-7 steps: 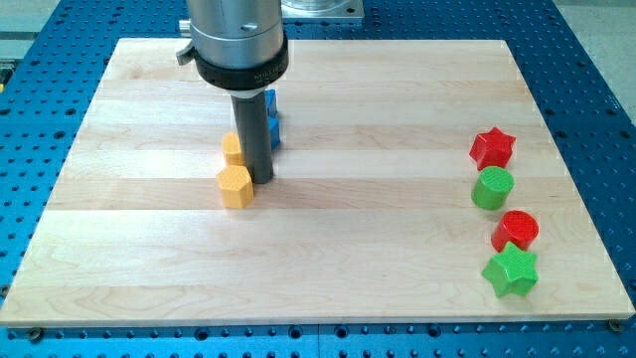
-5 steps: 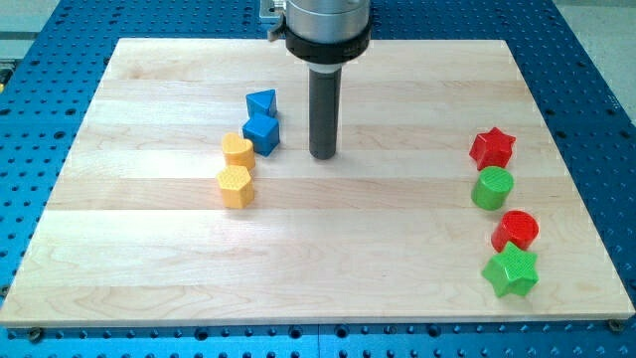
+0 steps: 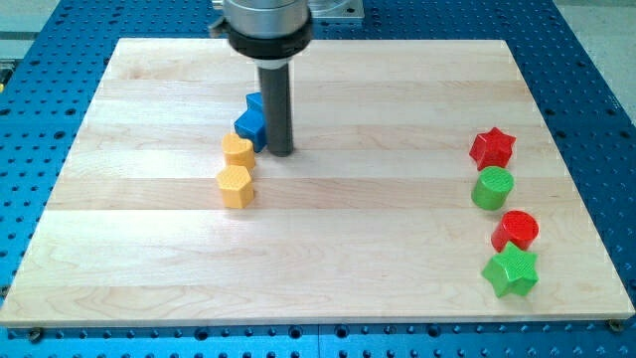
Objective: Adjust the cube and hexagon to form a line
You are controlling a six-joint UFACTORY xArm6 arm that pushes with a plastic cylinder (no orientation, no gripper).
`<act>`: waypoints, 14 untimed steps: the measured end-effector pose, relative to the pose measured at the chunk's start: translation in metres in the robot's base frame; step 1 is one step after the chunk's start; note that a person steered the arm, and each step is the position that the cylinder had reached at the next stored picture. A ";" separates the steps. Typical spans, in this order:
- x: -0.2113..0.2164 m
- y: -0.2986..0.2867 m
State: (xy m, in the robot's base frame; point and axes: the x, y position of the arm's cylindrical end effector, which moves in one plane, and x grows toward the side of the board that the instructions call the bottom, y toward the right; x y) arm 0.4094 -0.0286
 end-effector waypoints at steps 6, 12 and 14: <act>0.104 0.017; 0.105 -0.074; 0.132 -0.004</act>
